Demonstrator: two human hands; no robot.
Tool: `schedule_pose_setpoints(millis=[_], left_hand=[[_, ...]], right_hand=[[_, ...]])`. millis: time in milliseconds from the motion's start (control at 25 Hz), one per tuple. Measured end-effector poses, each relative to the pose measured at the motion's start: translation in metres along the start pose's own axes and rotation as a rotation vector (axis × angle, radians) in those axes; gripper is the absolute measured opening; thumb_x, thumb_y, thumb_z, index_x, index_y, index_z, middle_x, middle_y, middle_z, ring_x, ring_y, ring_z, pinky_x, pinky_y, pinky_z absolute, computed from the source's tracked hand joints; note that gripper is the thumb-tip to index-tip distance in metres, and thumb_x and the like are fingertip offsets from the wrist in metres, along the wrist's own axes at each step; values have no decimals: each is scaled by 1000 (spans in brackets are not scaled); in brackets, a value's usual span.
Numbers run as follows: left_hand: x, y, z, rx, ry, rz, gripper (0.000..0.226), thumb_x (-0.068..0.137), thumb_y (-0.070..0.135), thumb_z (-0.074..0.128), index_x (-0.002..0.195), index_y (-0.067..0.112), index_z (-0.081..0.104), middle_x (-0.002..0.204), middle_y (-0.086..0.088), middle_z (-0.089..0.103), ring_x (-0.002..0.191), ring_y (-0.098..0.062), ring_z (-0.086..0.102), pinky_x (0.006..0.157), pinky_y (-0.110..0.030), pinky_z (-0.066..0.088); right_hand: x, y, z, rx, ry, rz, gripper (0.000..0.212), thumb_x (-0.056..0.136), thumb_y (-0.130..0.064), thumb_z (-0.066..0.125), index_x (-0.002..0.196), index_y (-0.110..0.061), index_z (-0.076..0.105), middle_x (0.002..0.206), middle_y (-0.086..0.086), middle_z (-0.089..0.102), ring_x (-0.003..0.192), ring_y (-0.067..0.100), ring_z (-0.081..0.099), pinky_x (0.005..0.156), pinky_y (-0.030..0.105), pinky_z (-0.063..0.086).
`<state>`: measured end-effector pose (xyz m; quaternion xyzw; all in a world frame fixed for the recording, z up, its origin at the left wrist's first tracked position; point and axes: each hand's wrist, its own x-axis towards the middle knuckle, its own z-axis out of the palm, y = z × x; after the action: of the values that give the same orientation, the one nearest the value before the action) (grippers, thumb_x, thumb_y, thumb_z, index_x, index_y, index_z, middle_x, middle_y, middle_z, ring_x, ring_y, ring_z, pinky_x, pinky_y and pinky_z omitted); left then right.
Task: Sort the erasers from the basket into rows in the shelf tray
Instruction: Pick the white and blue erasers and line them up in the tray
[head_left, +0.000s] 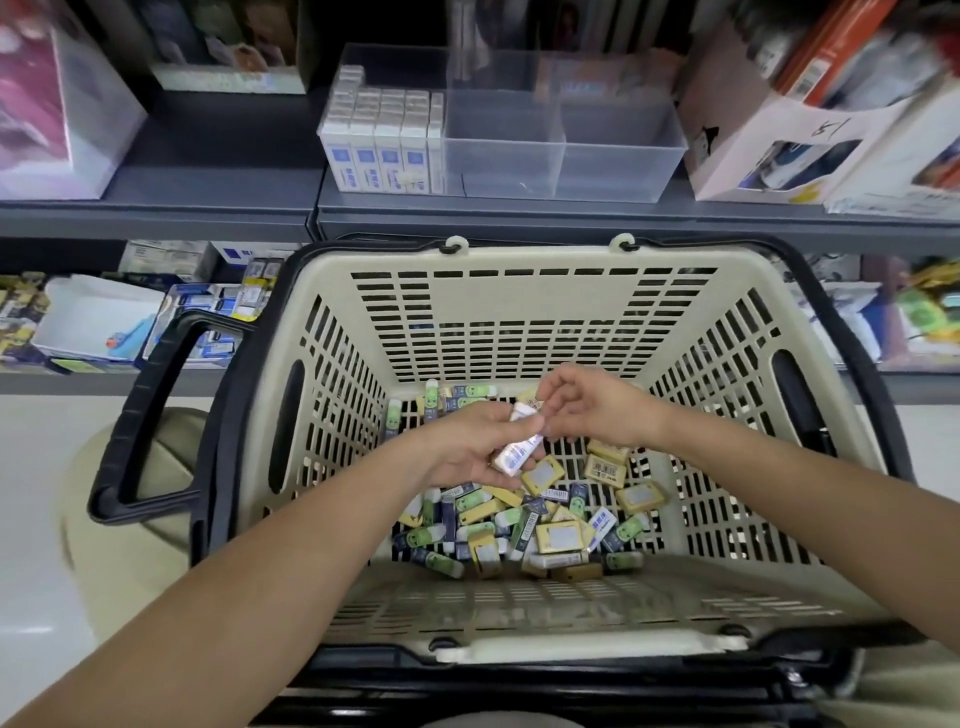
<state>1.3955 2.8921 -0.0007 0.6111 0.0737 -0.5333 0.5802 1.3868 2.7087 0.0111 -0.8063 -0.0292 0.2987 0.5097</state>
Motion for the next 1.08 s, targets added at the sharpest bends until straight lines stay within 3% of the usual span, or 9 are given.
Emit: schedule_pose_setpoints(millis=[120, 200, 320, 480, 680, 800, 960, 1080], left_hand=[[4, -5, -1, 71, 47, -5, 11, 91, 27, 59, 94, 17, 55, 87, -3, 67, 77, -16, 64, 64, -28, 56], [5, -7, -2, 99, 34, -23, 12, 90, 27, 60, 94, 18, 54, 90, -3, 67, 81, -16, 64, 62, -29, 56], [6, -7, -3, 107, 23, -34, 13, 89, 28, 61, 95, 19, 54, 88, -1, 69, 79, -13, 65, 60, -29, 56], [7, -1, -12, 74, 64, -4, 13, 89, 26, 63, 95, 19, 55, 84, 0, 70, 69, -8, 67, 59, -29, 56], [8, 2, -21, -28, 116, 12, 16, 83, 7, 67, 92, 15, 57, 88, -4, 65, 76, -12, 64, 57, -32, 57], [9, 0, -18, -38, 158, 21, 16, 83, 3, 67, 91, 12, 57, 86, -5, 63, 73, -13, 62, 57, -30, 57], [7, 0, -13, -189, 137, 67, 14, 88, 11, 63, 101, 9, 57, 88, -7, 67, 75, -13, 67, 61, -27, 57], [4, 3, -10, -386, 103, 115, 29, 85, 12, 64, 112, 6, 56, 93, -9, 69, 81, -19, 68, 62, -27, 58]], right_hand=[[-10, 29, -8, -619, -202, 149, 13, 84, -21, 67, 95, -19, 61, 92, -7, 63, 88, 11, 60, 72, 16, 46], [-18, 52, -2, -917, -384, 213, 21, 86, -20, 62, 106, -17, 63, 105, -3, 63, 97, 14, 59, 76, 21, 43], [-22, 70, 10, -1106, -449, 182, 29, 85, -20, 59, 114, -17, 60, 107, 0, 60, 97, 19, 56, 75, 30, 47], [-24, 83, 20, -1137, -437, 157, 31, 83, -23, 63, 113, -17, 56, 116, 1, 55, 105, 19, 53, 82, 32, 48], [-18, 65, 14, -910, -421, 347, 32, 81, -18, 69, 112, -13, 60, 114, 3, 60, 101, 17, 54, 83, 26, 43], [-12, 40, -10, -703, -228, 320, 19, 82, -15, 67, 101, -14, 65, 96, -3, 62, 88, 13, 57, 76, 20, 46], [-5, 11, -5, 104, 113, 274, 13, 82, -6, 67, 94, -3, 63, 75, 7, 66, 58, 8, 62, 56, 15, 52], [4, -2, 13, 287, 168, 199, 14, 77, -10, 73, 88, -5, 66, 69, 6, 68, 55, 7, 63, 53, 15, 51]])
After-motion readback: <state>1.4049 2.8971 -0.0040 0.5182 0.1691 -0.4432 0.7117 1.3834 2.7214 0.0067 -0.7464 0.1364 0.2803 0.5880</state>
